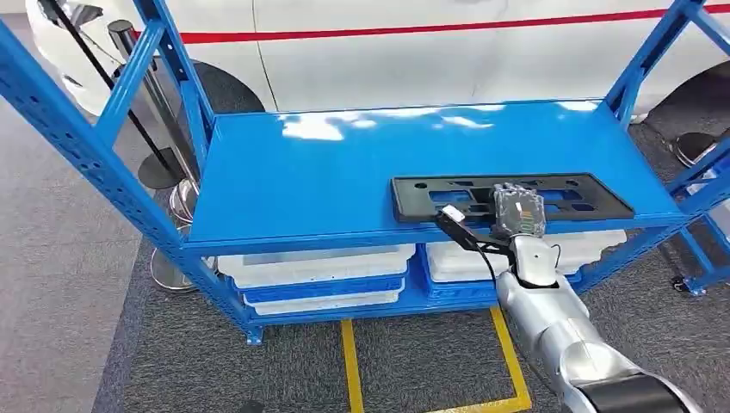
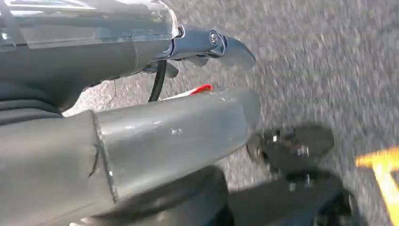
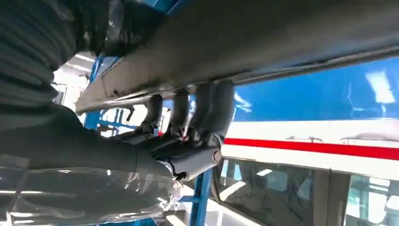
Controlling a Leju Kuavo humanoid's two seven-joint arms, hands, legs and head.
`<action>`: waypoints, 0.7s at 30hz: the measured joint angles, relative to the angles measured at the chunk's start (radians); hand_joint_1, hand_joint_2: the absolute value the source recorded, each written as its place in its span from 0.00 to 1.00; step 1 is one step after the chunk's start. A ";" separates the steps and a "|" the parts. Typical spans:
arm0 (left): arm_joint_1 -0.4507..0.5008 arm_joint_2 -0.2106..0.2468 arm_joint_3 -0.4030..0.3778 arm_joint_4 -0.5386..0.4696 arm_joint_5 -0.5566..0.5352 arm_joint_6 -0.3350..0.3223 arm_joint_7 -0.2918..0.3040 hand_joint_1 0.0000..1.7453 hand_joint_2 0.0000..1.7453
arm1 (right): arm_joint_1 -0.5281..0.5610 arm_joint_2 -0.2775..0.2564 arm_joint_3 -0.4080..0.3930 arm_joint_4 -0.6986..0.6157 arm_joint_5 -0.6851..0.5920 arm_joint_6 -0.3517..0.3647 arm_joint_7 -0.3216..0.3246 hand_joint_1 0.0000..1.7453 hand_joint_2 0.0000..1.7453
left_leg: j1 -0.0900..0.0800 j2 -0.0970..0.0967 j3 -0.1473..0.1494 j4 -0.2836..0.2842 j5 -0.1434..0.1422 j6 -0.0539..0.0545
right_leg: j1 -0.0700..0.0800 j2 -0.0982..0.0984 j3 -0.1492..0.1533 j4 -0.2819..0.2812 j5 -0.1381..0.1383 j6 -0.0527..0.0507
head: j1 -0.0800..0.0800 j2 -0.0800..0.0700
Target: Take the parts from the cabinet and place them on the table.
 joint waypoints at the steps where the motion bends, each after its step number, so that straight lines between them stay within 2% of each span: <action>1: 0.000 0.000 0.000 0.000 0.000 0.000 0.000 0.00 0.00 | 0.000 0.000 0.000 0.000 0.000 0.000 -0.001 1.00 1.00 | 0.000 0.000 0.000 0.000 0.000 0.000 | 0.000 0.000 0.000 -0.001 0.001 0.001 | 0.000 0.000; 3: 0.000 0.000 0.000 0.000 0.001 -0.001 -0.002 0.00 0.00 | 0.000 0.000 0.000 0.000 -0.001 -0.001 -0.002 1.00 1.00 | 0.000 0.000 0.000 0.000 0.000 0.001 | 0.000 0.000 0.001 -0.003 0.001 0.003 | 0.000 0.000; 5: 0.000 0.000 0.000 0.000 0.002 -0.005 -0.003 0.00 0.00 | 0.001 -0.001 0.000 0.000 -0.003 -0.002 -0.003 1.00 1.00 | -0.001 0.000 0.000 0.001 0.001 0.002 | -0.002 0.000 0.001 -0.003 0.002 0.014 | 0.000 0.000; 6: 0.000 0.000 0.000 0.000 0.002 -0.006 -0.003 0.00 0.00 | 0.002 -0.002 0.000 0.000 -0.004 -0.002 -0.003 1.00 1.00 | -0.001 0.000 0.000 0.001 0.000 0.003 | -0.002 0.000 0.001 -0.003 0.002 0.015 | 0.000 0.000; 21: 0.000 -0.003 0.000 0.000 -0.011 0.011 -0.021 0.00 0.00 | 0.006 -0.036 0.000 0.000 -0.018 -0.014 -0.016 1.00 1.00 | -0.001 0.001 0.002 0.001 0.001 0.003 | -0.001 0.000 0.000 -0.001 0.001 0.016 | 0.000 0.000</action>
